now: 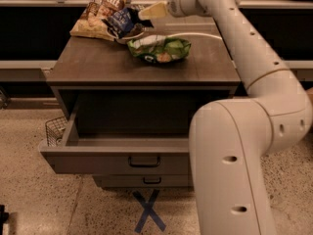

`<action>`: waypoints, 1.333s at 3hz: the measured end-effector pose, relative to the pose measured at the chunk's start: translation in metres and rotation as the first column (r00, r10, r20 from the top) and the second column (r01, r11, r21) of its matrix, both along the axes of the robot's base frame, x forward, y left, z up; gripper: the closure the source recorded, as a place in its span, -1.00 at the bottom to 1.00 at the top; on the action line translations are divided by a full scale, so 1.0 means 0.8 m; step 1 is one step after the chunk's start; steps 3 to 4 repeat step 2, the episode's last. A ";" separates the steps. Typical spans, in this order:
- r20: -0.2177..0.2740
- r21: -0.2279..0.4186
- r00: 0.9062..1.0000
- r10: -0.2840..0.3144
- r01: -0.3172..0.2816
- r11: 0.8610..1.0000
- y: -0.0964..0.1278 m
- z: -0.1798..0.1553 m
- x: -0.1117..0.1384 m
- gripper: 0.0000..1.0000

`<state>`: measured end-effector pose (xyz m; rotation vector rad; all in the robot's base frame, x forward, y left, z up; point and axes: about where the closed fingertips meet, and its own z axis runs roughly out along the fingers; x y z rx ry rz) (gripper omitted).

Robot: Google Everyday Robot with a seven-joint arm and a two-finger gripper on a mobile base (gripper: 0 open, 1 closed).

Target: Place blue chip bag into paper bowl

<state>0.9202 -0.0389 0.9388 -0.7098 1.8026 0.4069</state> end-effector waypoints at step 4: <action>0.165 -0.095 0.945 -0.283 0.301 0.949 -0.173 0.109 -0.023 -1.00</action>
Offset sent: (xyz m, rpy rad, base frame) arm -0.0766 -0.2329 0.1473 -0.2484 -0.2940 -0.5622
